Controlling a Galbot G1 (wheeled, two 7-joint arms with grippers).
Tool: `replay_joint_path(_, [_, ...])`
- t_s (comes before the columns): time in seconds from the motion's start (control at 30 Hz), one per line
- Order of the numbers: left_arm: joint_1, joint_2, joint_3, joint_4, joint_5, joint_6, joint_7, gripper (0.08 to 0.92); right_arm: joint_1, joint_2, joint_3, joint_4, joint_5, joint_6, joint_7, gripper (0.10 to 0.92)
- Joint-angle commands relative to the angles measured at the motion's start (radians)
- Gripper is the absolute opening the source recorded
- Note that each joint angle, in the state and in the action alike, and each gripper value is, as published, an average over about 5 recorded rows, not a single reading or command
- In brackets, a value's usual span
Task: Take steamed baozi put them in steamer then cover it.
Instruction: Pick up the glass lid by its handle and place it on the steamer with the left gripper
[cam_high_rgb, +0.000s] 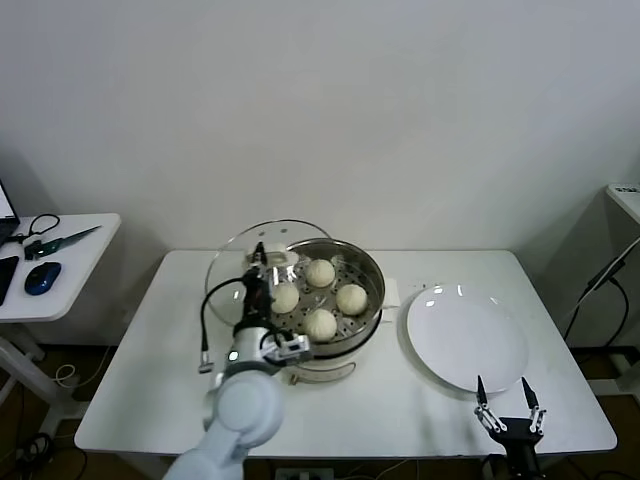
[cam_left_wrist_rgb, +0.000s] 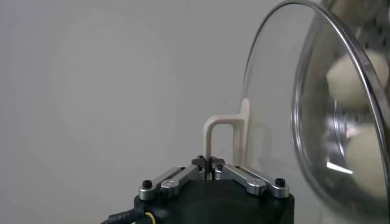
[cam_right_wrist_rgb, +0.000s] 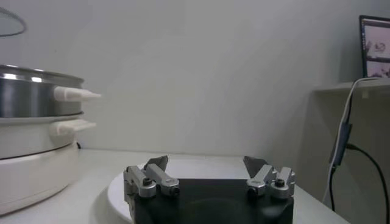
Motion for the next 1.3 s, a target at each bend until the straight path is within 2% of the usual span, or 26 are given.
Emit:
replay_joint_path(0.03, [-0.082, -0.138, 0.136, 0.06, 0.125, 0.047, 0.044, 0.132, 0.004, -0.007, 0.001, -0.007, 0.012, 0.005, 0.0, 0.823])
replay_joint_path(0.37, [-0.088, -0.258, 0.171, 0.201, 0.204, 0.05, 0.034, 0.132, 0.007, -0.019, 0.005, -0.015, 0.038, 0.011, 0.001, 0.823])
replay_joint_path(0.63, [-0.069, -0.312, 0.17, 0.27, 0.254, 0.038, 0.02, 0.132, 0.007, -0.022, 0.007, -0.017, 0.047, 0.019, 0.001, 0.823])
replay_joint_path(0.8, [-0.073, -0.313, 0.148, 0.304, 0.275, 0.032, 0.016, 0.132, 0.005, -0.022, 0.007, -0.018, 0.052, 0.024, 0.001, 0.823])
replay_joint_path(1.3, [-0.069, -0.251, 0.096, 0.321, 0.287, 0.017, 0.021, 0.132, 0.001, -0.015, 0.016, -0.013, 0.052, 0.027, 0.0, 0.823])
